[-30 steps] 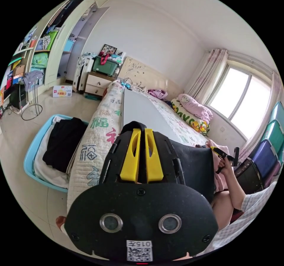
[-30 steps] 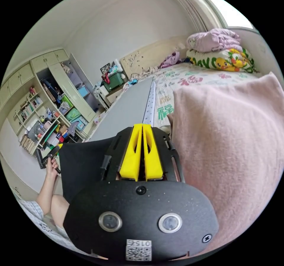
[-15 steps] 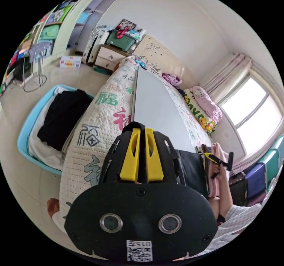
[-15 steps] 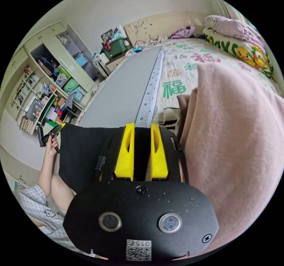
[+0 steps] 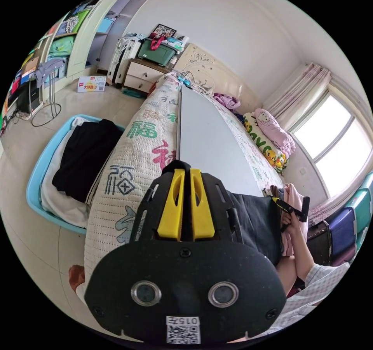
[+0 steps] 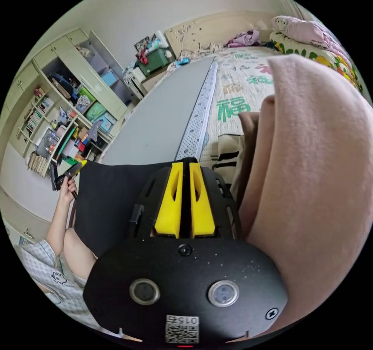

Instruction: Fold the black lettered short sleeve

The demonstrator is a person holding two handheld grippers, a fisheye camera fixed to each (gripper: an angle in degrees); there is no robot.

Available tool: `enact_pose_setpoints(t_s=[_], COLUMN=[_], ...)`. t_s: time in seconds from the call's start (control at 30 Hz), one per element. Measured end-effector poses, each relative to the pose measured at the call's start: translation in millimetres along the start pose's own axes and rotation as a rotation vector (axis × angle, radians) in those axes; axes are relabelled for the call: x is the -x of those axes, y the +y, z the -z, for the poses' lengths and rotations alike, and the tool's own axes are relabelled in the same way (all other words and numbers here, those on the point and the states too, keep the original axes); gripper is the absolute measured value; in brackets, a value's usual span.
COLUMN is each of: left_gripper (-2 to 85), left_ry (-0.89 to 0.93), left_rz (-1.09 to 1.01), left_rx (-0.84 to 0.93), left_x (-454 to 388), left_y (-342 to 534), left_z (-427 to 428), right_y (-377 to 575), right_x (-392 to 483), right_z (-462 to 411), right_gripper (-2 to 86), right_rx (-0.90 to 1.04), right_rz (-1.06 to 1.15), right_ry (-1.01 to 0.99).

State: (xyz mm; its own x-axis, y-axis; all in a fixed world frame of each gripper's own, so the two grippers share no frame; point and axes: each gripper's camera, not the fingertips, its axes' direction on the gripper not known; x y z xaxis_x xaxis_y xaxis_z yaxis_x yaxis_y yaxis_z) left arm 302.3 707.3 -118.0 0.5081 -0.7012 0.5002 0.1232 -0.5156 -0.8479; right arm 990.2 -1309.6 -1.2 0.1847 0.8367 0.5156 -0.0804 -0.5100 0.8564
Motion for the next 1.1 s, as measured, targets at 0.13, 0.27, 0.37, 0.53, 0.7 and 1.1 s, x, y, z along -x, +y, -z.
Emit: enact_pose_setpoints(t_s=[0.13,0.27,0.37,0.53,0.7,1.1], left_gripper=[0.4,0.6,0.7,0.8,1.0,4.4], left_ry=[-0.002,-0.013,0.031,0.017,-0.018,-0.225], left_rz=[-0.043,-0.130,-0.132,-0.162,-0.167,-0.119], left_rx=[-0.075,-0.196,-0.276,-0.323,-0.347,-0.202], left_x=[-12.7,-35.7,-36.8,-40.8,-34.8,7.5], left_y=[11.2,22.4,29.1,30.8,29.8,56.0], left_z=[19.1,49.8,64.2,56.4,35.7,17.5], right_y=[17.9,39.4,52.3,65.0,69.9,130.0], right_x=[8.5,28.4,43.7,64.7,78.8,34.6], right_z=[38.8,77.7,91.1,93.2,70.0,48.8], right_gripper=[2.9,2.3,2.1,2.0,2.7,5.4], right_rx=[-0.144,-0.275,-0.354,-0.449,-0.473,-0.269], right_rz=[-0.014,0.026,0.063,0.085,0.130,0.130], right_ry=[0.010,0.064,0.121,0.190,0.271,0.078])
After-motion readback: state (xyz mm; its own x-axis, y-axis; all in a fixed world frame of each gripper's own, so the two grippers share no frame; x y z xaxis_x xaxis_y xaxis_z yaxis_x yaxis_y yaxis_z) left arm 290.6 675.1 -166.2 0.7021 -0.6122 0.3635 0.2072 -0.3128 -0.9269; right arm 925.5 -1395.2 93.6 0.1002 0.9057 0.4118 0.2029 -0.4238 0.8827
